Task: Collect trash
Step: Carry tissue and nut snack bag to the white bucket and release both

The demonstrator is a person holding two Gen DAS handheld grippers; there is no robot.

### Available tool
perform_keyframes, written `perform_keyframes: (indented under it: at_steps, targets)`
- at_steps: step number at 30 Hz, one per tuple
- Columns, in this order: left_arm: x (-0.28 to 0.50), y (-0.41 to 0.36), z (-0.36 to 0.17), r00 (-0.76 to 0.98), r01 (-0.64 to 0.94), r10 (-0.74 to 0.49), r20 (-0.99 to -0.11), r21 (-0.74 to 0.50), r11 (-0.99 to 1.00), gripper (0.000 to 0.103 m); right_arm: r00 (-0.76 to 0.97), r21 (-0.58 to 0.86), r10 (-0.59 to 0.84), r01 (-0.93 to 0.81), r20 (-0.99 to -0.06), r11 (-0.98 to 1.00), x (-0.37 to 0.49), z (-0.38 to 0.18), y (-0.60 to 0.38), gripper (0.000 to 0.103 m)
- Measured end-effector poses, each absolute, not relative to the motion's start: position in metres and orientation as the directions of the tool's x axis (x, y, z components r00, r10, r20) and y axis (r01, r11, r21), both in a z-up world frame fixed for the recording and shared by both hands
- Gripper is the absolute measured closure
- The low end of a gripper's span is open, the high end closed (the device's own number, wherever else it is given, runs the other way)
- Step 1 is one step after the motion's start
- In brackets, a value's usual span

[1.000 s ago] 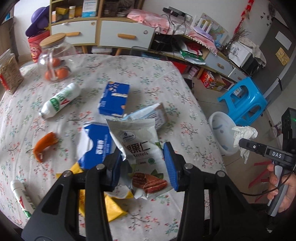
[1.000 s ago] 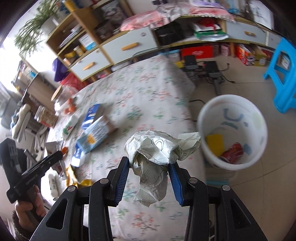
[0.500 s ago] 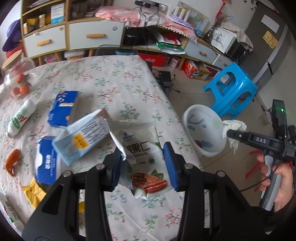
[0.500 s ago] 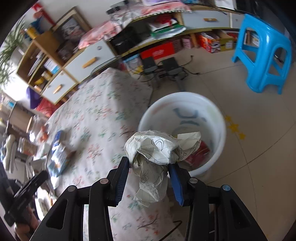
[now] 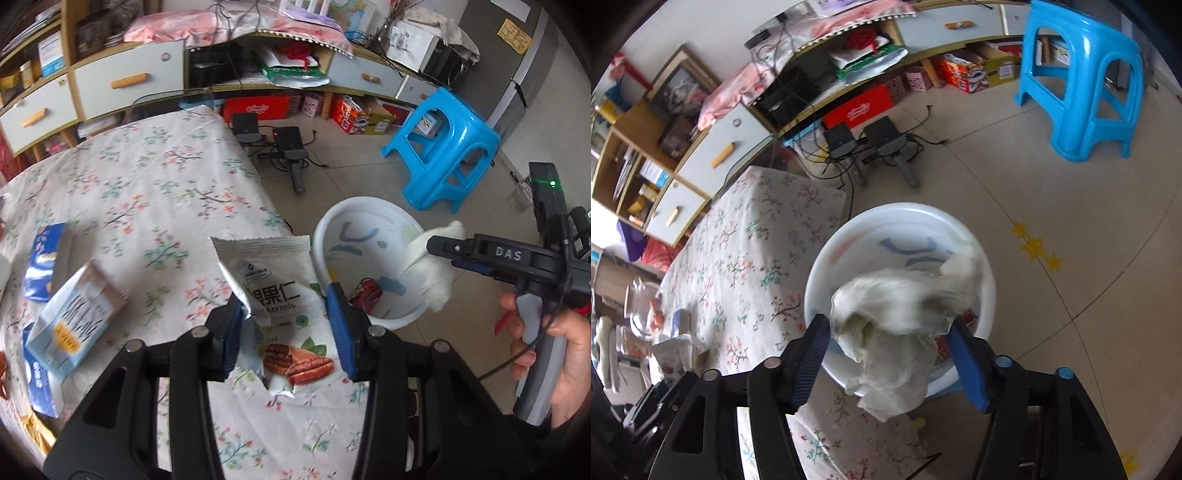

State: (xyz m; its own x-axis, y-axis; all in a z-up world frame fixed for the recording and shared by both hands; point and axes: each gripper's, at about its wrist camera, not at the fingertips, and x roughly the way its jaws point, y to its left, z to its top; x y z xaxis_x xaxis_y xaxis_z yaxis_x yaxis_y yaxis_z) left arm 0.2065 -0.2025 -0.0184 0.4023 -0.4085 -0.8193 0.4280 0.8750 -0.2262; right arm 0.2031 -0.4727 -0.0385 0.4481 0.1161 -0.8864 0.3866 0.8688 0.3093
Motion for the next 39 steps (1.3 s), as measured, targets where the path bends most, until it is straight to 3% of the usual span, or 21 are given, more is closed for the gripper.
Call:
perform_keyframes:
  at_steps: [7,14,23,26,28,29,39]
  targets:
    - [0.215,-0.229,-0.027,0.370,0.448,-0.426,-0.825,-0.243,0.860,0.058,0.474,0.315,0.119,0.360,-0.872,0.878,0.193,-0.026,-0.477,0.028]
    - [0.220,-0.256,-0.035,0.350,0.475,-0.442,-0.826,-0.250,0.844,0.058,0.470,0.203,0.023,0.337,-0.882,0.919,0.173,-0.015,-0.480,0.027]
    - [0.226,-0.281,-0.038,0.359,0.514,-0.477,-0.803,-0.256,0.818,0.056,0.474,0.174,-0.015,0.354,-0.880,0.919,0.156,-0.009,-0.496,0.027]
    - [0.230,-0.287,-0.035,0.353,0.532,-0.511,-0.784,-0.281,0.799,0.040,0.486,0.187,-0.013,0.361,-0.874,0.913,0.153,-0.005,-0.500,0.027]
    - [0.230,-0.291,-0.031,0.368,0.540,-0.515,-0.774,-0.273,0.796,0.021,0.495,0.196,-0.012,0.366,-0.869,0.910,0.151,-0.003,-0.501,0.027]
    - [0.230,-0.293,-0.029,0.380,0.543,-0.510,-0.772,-0.261,0.798,0.019,0.498,0.199,-0.012,0.367,-0.867,0.909,0.151,-0.001,-0.501,0.027]
    - [0.229,-0.267,-0.020,0.428,0.508,-0.449,-0.785,-0.202,0.837,0.014,0.517,0.206,-0.010,0.359,-0.856,0.910,0.150,0.005,-0.497,0.026]
